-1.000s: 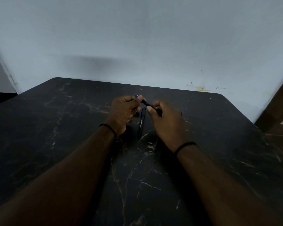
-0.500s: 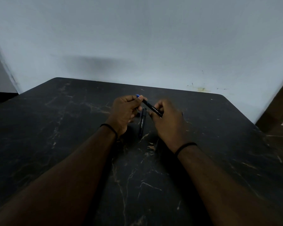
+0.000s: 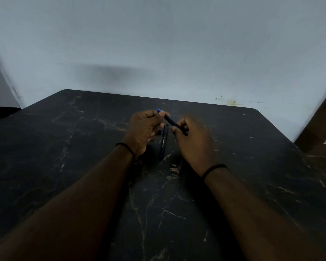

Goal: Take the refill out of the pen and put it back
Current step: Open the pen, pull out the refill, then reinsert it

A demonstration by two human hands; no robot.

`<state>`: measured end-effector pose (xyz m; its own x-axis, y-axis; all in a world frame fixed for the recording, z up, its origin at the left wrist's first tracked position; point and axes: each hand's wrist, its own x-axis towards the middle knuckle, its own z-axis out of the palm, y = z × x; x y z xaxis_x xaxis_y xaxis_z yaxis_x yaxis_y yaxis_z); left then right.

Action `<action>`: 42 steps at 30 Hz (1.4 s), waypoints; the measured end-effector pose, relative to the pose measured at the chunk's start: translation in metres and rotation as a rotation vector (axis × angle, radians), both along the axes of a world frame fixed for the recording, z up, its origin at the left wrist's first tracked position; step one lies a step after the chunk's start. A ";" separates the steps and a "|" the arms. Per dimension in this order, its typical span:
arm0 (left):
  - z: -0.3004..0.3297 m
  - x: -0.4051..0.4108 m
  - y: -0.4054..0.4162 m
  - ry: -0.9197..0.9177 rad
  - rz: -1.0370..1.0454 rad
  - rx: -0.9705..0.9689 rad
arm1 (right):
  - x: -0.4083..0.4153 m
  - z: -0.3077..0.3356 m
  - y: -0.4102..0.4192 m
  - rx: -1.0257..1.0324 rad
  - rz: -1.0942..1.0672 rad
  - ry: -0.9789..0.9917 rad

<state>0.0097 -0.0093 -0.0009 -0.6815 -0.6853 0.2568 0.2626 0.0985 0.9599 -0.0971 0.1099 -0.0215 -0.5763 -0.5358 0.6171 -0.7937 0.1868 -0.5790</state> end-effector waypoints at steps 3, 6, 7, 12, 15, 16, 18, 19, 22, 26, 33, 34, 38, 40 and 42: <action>0.000 0.000 -0.001 -0.003 0.003 0.002 | 0.003 0.001 0.001 0.051 -0.034 0.098; 0.000 0.001 0.000 -0.006 0.002 -0.005 | 0.004 0.002 0.000 0.034 -0.021 0.039; 0.000 0.000 0.001 -0.009 0.003 -0.009 | 0.004 0.002 0.000 0.003 -0.011 -0.006; 0.001 0.000 0.002 -0.004 0.001 -0.007 | 0.003 0.002 0.001 -0.024 0.012 -0.014; 0.001 0.000 0.002 -0.010 0.000 -0.011 | 0.004 0.004 0.001 0.023 0.014 0.057; 0.000 0.001 0.002 -0.012 -0.004 -0.011 | 0.005 0.004 0.002 0.037 0.011 0.075; 0.001 0.001 0.002 -0.008 -0.016 0.003 | 0.005 0.004 0.002 0.036 0.014 0.066; 0.001 0.000 0.002 0.001 -0.023 0.018 | 0.005 0.004 0.002 0.026 0.016 0.054; 0.004 -0.003 0.004 0.030 -0.017 0.076 | 0.004 0.004 0.001 0.006 0.006 0.044; 0.002 -0.004 0.004 0.014 0.028 0.118 | 0.007 0.005 0.000 -0.033 0.020 0.046; -0.002 -0.007 -0.003 0.057 -0.029 0.129 | 0.010 0.011 0.005 0.031 0.054 0.092; -0.003 -0.007 -0.005 0.065 -0.037 0.128 | 0.011 0.012 0.006 0.031 0.064 0.103; -0.003 -0.007 -0.010 0.085 -0.069 0.120 | 0.014 0.015 0.005 0.069 0.103 0.049; -0.003 -0.005 -0.010 0.078 -0.067 0.101 | 0.016 0.016 0.006 0.056 0.136 -0.013; -0.001 -0.003 -0.008 0.057 -0.048 0.062 | 0.018 0.018 0.007 0.041 0.159 -0.077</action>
